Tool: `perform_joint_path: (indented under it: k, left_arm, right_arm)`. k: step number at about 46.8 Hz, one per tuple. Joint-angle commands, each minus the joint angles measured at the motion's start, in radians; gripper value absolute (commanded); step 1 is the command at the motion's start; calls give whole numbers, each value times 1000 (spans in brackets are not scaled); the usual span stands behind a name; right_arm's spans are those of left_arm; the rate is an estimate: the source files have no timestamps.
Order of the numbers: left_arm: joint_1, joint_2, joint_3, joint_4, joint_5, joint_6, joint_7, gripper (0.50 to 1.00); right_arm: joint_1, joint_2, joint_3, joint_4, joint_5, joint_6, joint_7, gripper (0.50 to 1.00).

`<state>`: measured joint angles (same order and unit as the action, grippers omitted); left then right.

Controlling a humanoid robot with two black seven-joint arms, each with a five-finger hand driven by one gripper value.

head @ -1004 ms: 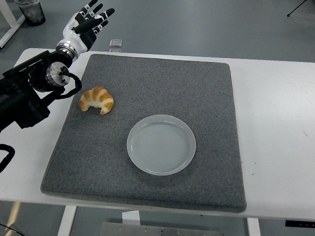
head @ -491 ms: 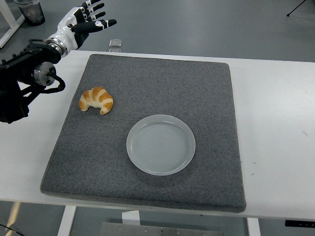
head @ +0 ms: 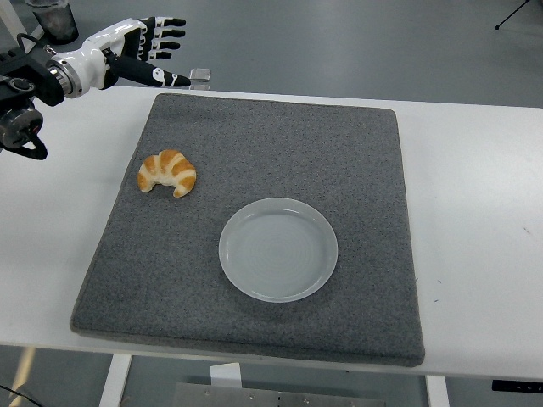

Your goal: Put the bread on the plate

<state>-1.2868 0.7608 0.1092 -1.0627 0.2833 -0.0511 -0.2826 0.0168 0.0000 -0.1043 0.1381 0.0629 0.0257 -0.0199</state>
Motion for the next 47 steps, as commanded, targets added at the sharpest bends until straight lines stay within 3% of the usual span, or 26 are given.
perform_joint_path:
  k: [1,9,17,28,37,47]
  left_arm:
    - [-26,52,63,-43,124,2,-1,1000]
    - [-48,152,99,-111,364,-6,-6,1000]
    - [-49,176,101,-123,516,-22,-7,1000]
    - [-48,184,110,-131,511,-95,17,1000]
    - [-36,170,130,-114,452,-73,71,1000]
    - [-23,141,132,-105,442,-36,77,999]
  right_arm:
    - [0,0,0,0,0,0,0,952]
    - [0,0,0,0,0,0,0,952]
    - [0,0,0,0,0,0,0,952]
    - [0,0,0,0,0,0,0,952]
    - [0,0,0,0,0,0,0,952]
    - [0,0,0,0,0,0,0,952]
